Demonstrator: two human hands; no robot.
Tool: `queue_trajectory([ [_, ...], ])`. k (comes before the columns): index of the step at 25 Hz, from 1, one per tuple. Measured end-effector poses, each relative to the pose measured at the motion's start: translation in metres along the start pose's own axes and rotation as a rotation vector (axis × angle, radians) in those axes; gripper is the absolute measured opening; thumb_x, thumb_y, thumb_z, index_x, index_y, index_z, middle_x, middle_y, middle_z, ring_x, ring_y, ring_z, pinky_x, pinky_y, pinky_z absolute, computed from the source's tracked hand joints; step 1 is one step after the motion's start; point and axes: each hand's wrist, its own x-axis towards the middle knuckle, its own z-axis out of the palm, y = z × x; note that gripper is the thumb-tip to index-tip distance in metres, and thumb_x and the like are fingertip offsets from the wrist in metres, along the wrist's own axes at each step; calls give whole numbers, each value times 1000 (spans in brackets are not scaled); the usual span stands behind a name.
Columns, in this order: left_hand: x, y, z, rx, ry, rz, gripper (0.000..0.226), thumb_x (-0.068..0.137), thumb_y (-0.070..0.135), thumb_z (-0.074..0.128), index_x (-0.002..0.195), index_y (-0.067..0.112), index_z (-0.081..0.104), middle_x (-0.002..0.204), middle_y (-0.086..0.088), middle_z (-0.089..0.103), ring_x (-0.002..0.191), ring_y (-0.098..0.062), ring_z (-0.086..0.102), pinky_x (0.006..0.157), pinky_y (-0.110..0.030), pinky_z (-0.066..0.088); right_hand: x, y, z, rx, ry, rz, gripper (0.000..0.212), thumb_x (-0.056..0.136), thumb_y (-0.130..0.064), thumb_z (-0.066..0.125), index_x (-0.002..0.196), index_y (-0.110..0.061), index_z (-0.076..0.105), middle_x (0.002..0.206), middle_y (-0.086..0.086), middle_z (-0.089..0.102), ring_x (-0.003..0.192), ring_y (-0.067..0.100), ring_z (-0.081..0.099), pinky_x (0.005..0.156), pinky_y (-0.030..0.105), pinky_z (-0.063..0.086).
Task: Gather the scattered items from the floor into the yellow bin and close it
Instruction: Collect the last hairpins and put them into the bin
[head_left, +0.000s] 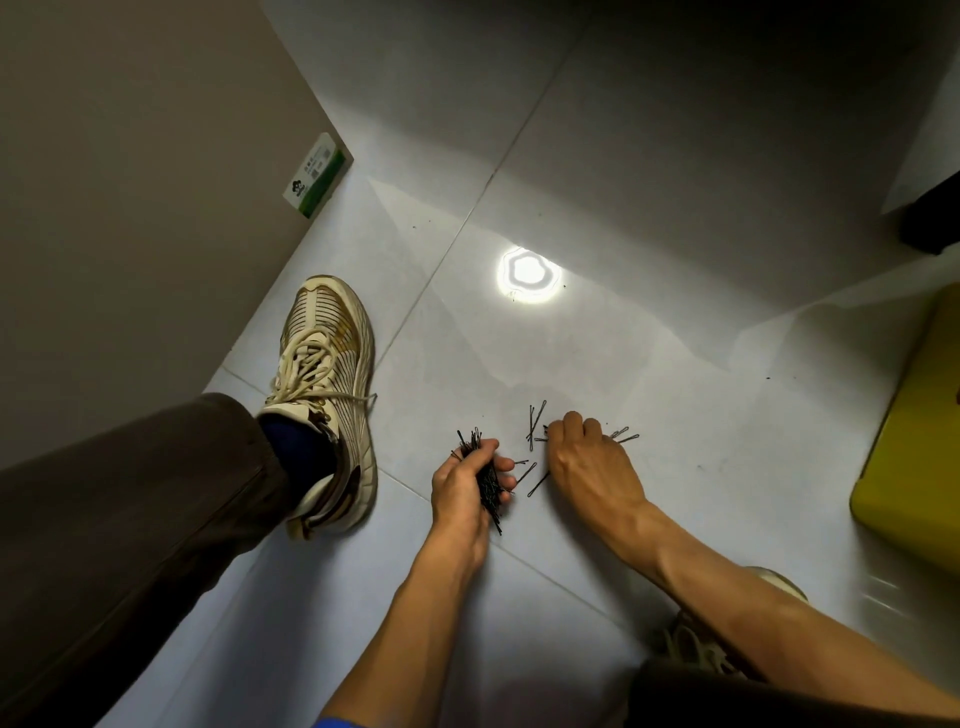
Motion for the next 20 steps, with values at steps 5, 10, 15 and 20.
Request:
queue_trajectory([
  [5, 0, 2, 3, 9, -7, 4, 8, 90, 7, 61, 96, 3, 63, 69, -13, 64, 54, -22, 56, 43, -25, 42, -2, 8, -2, 120, -53, 155, 23, 75, 18, 54, 87, 0, 59, 86, 17, 56, 68, 33, 54, 45, 33, 29],
  [10, -6, -1, 12, 31, 8, 0, 8, 89, 5, 60, 97, 3, 63, 69, -13, 64, 54, -22, 57, 44, -25, 43, -6, 21, 3, 292, -117, 140, 23, 85, 8, 48, 101, -7, 56, 97, 11, 57, 83, 29, 54, 59, 34, 37],
  [15, -25, 6, 41, -11, -87, -52, 28, 99, 30, 49, 96, 5, 60, 64, -10, 59, 51, -20, 57, 47, -26, 43, 0, 49, -20, 1663, -302, 607, 16, 93, 5, 54, 98, -5, 66, 81, 9, 62, 68, 20, 60, 72, 37, 55],
  [20, -75, 18, 103, -6, -348, -80, 53, 103, 46, 30, 102, 4, 63, 70, -12, 61, 57, -21, 58, 55, -30, 45, -56, 91, -88, 2359, -106, 595, 25, 92, 1, 48, 108, -1, 67, 74, 5, 59, 70, 15, 61, 63, 30, 54],
])
